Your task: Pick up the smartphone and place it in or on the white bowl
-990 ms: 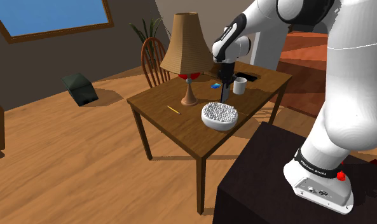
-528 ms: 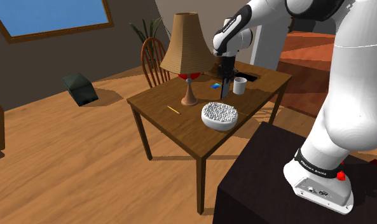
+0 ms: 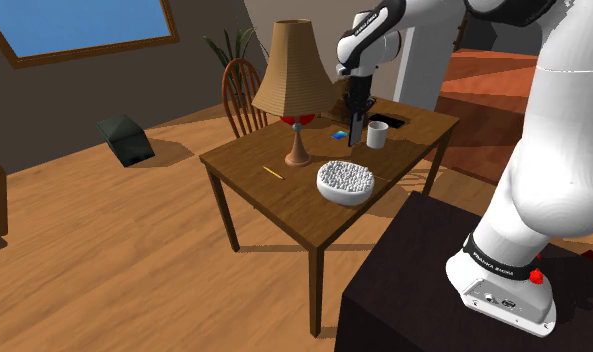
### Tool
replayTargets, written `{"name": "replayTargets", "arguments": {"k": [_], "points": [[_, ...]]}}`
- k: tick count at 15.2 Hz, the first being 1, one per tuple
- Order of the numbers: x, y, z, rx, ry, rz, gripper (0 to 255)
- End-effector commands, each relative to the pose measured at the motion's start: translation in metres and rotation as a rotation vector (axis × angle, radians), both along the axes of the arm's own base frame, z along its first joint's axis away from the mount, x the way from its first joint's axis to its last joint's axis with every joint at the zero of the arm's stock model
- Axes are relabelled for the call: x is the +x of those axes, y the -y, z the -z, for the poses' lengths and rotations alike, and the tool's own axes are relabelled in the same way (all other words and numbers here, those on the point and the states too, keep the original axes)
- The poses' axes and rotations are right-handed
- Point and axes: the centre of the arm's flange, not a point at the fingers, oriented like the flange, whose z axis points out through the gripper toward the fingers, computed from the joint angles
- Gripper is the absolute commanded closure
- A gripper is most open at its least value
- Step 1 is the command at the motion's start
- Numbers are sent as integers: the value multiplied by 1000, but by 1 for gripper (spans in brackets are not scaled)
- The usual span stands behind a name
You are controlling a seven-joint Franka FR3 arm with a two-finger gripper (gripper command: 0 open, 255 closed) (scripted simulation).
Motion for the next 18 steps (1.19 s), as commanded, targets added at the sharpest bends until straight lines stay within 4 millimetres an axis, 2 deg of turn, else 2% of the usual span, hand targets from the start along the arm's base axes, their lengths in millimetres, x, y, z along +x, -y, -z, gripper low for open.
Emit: {"name": "replayTargets", "arguments": {"k": [1, 15, 18], "points": [[-1, 0, -11, 0, 0, 0, 255], [-1, 0, -82, 0, 0, 0, 255], [-14, -36, -91, 0, 0, 0, 255]]}}
